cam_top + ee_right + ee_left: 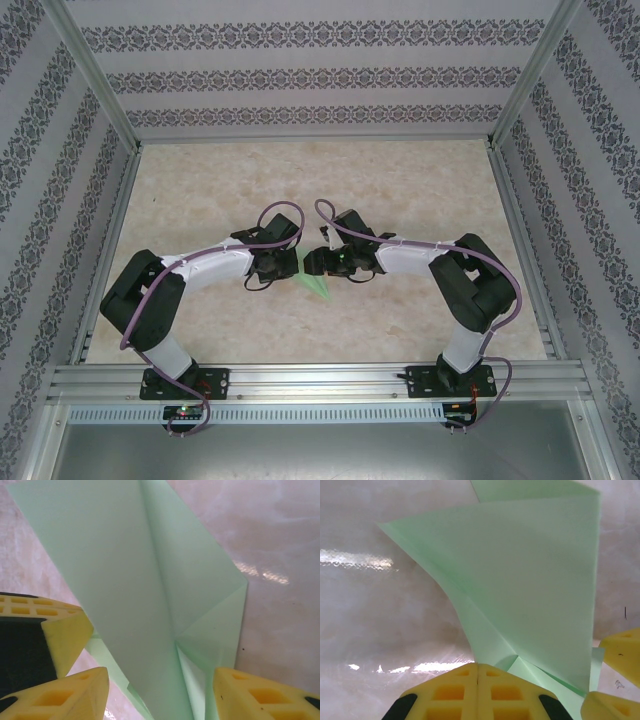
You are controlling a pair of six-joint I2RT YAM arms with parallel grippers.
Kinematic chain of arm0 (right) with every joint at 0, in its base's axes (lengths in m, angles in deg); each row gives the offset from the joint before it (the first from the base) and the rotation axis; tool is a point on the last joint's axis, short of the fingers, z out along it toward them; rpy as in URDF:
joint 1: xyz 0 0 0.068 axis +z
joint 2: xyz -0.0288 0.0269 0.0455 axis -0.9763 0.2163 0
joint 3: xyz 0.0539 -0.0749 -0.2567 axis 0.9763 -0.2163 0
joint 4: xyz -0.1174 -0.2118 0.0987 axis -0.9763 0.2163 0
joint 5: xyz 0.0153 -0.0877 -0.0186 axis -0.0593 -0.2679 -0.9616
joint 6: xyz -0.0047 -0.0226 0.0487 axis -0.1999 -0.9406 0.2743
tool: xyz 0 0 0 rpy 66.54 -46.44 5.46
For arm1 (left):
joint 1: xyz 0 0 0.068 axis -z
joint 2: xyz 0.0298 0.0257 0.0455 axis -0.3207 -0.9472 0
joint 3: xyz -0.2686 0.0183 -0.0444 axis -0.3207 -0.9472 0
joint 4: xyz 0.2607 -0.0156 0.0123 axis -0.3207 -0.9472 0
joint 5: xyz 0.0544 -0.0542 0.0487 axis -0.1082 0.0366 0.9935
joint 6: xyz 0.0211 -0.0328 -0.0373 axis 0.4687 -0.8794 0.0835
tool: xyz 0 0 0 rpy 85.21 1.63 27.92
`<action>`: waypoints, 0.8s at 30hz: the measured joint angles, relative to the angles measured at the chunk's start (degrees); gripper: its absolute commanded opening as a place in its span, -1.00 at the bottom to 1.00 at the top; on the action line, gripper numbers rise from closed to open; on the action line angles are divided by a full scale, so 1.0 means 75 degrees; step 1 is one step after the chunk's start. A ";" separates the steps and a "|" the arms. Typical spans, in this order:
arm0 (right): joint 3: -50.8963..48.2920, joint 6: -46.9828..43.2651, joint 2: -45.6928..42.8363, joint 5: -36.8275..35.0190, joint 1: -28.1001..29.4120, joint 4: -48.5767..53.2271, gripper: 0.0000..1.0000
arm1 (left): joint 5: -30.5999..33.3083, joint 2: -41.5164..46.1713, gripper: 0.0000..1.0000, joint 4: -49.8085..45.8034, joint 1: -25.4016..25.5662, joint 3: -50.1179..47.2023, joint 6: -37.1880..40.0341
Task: Fold a paper plane with a square sheet of paper (pick it up from the middle)
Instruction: Turn over the paper at the center of the table.
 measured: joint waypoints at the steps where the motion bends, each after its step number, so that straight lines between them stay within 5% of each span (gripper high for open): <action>1: 0.0000 0.0003 0.0006 0.0047 0.0017 -0.0032 0.14 | 0.0000 0.0000 -1.00 0.0000 0.0000 0.0000 0.0000; 10: -0.0085 -0.0082 0.0003 0.0236 0.0233 -0.0291 0.03 | 0.0000 0.0000 -1.00 0.0000 0.0000 0.0000 -0.0003; 24: 0.0099 -0.0799 0.0012 -0.0941 0.0635 0.0609 -0.41 | -0.0006 0.0000 -1.00 0.0003 0.0000 0.0000 -0.0003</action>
